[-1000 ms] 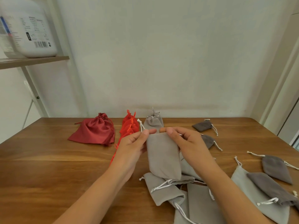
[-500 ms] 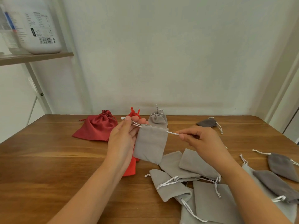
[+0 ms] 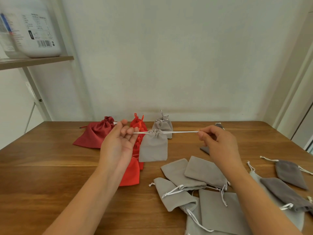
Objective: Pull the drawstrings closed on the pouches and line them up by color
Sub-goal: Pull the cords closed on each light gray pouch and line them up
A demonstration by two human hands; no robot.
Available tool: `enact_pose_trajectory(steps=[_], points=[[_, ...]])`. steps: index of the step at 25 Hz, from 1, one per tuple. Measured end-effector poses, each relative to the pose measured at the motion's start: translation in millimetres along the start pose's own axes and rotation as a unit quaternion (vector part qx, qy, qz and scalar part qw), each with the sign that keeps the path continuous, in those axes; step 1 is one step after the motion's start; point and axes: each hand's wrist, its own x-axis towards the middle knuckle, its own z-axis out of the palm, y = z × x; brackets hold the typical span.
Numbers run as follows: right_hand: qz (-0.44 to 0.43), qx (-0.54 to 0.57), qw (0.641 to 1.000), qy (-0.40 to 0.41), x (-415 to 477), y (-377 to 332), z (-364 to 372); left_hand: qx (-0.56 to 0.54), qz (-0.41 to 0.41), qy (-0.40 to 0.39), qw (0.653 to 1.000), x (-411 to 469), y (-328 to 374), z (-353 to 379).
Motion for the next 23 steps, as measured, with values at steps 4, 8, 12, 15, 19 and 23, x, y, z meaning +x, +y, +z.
enact_pose_trajectory(steps=[4, 8, 12, 15, 19, 23], points=[[0.022, 0.027, 0.999, 0.038, 1, 0, -3, 0.014, -0.017, -0.021, 1.000, 1, 3, -3], [0.040, 0.096, 0.995, 0.000, 4, 2, -4, 0.079, -0.008, -0.045, 0.996, -1, 3, -2], [0.103, 0.391, 0.914, -0.043, 5, 1, -2, 0.196, -0.035, -0.074, 0.977, -9, -4, -1], [0.149, 0.506, 0.846, -0.072, 1, -6, 3, 0.233, -0.102, -0.089, 0.963, -12, -9, 4], [0.171, 0.538, 0.815, -0.130, -5, -18, 8, 0.313, -0.142, -0.120, 0.931, -20, -13, 8], [0.062, 0.422, 0.879, -0.214, -15, -25, 14, 0.463, -0.086, -0.209, 0.857, -34, -18, 7]])
